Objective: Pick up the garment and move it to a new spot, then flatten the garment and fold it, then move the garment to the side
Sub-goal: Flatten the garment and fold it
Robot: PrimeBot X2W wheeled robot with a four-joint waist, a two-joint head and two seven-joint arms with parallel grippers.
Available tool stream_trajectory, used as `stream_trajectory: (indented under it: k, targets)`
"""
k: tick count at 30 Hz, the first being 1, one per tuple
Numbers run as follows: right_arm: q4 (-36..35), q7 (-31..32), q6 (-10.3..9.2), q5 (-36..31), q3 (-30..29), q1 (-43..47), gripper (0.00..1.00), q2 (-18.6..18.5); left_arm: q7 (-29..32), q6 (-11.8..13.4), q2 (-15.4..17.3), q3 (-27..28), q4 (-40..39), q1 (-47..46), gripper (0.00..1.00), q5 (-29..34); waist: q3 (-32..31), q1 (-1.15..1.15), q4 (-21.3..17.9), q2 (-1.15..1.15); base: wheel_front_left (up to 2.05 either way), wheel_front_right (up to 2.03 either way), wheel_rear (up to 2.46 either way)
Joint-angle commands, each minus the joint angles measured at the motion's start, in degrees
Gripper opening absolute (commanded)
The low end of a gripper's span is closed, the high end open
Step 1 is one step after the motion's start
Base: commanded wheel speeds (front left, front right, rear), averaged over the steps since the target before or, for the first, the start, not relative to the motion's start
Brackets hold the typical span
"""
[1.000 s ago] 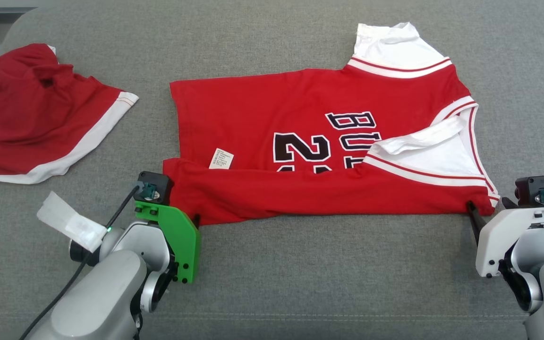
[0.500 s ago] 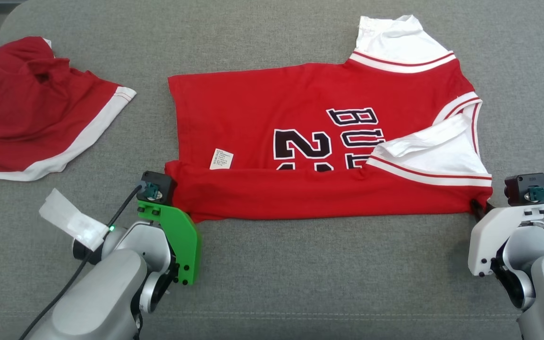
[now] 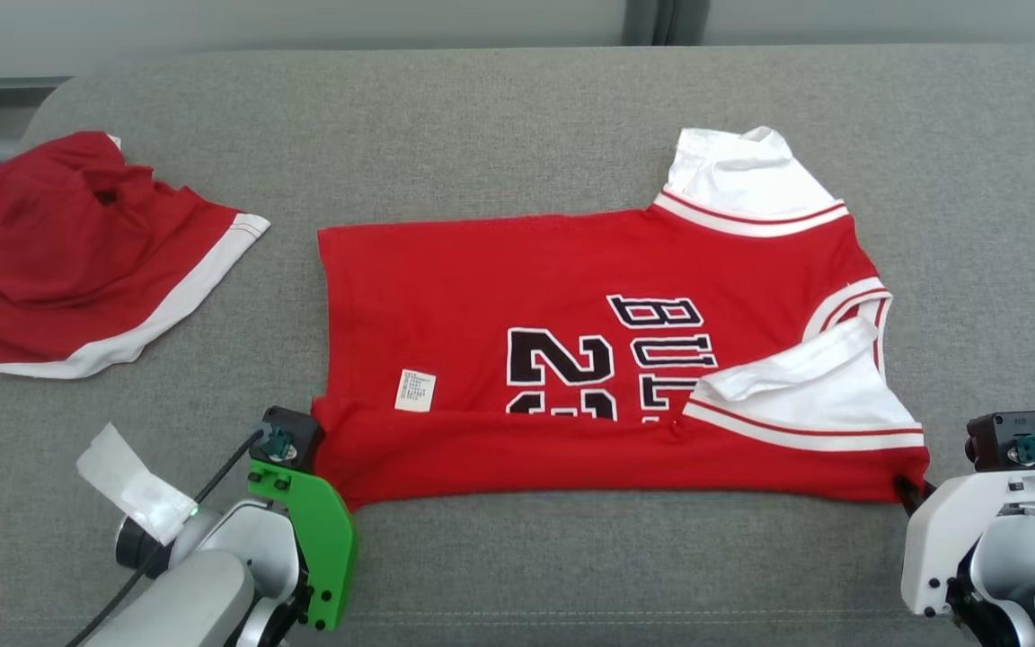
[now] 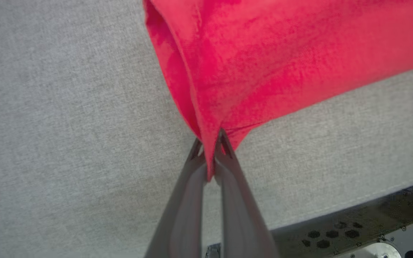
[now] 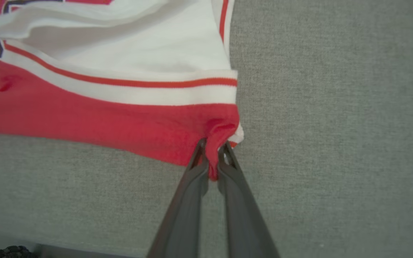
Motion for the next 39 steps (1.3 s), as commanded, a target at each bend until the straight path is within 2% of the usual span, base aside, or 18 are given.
stream_trajectory:
  k: [1,10,11,12,13,14,21,25,31,34,36,39]
  targets:
    - [-0.56,0.46,-0.12,0.26,-0.51,1.28,0.0,-0.16,0.41,0.14,1.19,-0.11,-0.24,1.26,0.0,0.21,-0.87,0.0,-0.45,0.0,0.0,0.0,0.0]
    - [-3.65,2.18,-0.12,0.67,-1.31,5.5,0.0,1.85,1.88,1.43,3.92,-0.94,-3.61,4.36,0.0,-0.12,-1.7,0.0,-0.9,0.0,0.0,0.0,0.0]
    - [-3.48,2.46,-0.12,0.69,-0.95,5.73,0.0,1.91,1.78,1.67,4.08,-0.92,-3.78,4.52,0.06,-0.06,-1.73,0.0,-0.93,0.0,0.0,0.0,0.0]
    - [-3.28,2.69,-0.12,0.9,-0.59,5.93,0.03,1.96,2.18,1.75,4.28,-1.05,-3.76,4.88,0.27,-0.24,-1.81,0.0,-0.94,0.0,0.0,0.0,0.0]
    - [-3.23,2.48,-0.12,1.03,-0.47,5.96,0.46,2.0,2.26,1.93,4.36,-1.09,-3.86,5.26,1.0,-0.41,-1.92,0.0,-0.95,0.0,0.0,0.0,0.0]
    - [-3.15,1.98,-0.12,1.24,-0.63,5.89,1.0,2.24,1.9,2.19,4.32,-0.85,-3.92,5.35,1.0,-0.35,-2.08,0.0,-0.97,0.0,0.0,0.0,0.0]
    - [-3.28,-1.64,-0.1,1.7,-2.14,6.33,1.0,3.53,-2.81,4.72,3.79,2.46,-4.93,8.68,1.0,-3.08,-4.46,0.0,-0.88,0.0,0.0,0.0,0.0]
    - [-4.47,-5.14,-0.1,2.32,-3.72,6.63,1.0,5.23,-10.01,7.41,3.16,6.37,-6.42,11.86,1.0,-4.11,-6.42,0.0,-0.58,0.0,0.0,0.0,0.0]
    - [-5.07,-9.93,-0.08,2.88,-4.77,7.29,1.0,7.16,-24.56,10.1,0.25,12.52,-8.8,15.23,1.0,-4.31,-10.34,0.0,0.3,0.0,0.0,0.0,0.0]
    - [-4.46,-13.32,-0.08,3.09,-5.07,7.38,1.0,7.41,-30.96,9.39,-1.84,14.73,-9.71,16.26,1.0,-4.89,-11.55,0.0,0.78,0.0,0.0,0.0,0.0]
    - [-4.18,-14.52,-0.08,3.46,-4.84,7.16,1.0,7.52,-32.75,9.06,-2.54,15.33,-9.75,16.65,1.0,-5.28,-11.94,0.0,0.92,0.0,0.0,0.0,0.0]
    - [-2.83,-18.4,-0.08,5.18,-3.6,6.67,1.0,7.65,-37.49,6.57,-4.38,16.54,-9.46,17.29,1.0,-6.37,-13.06,0.0,1.3,0.0,0.0,0.0,0.0]
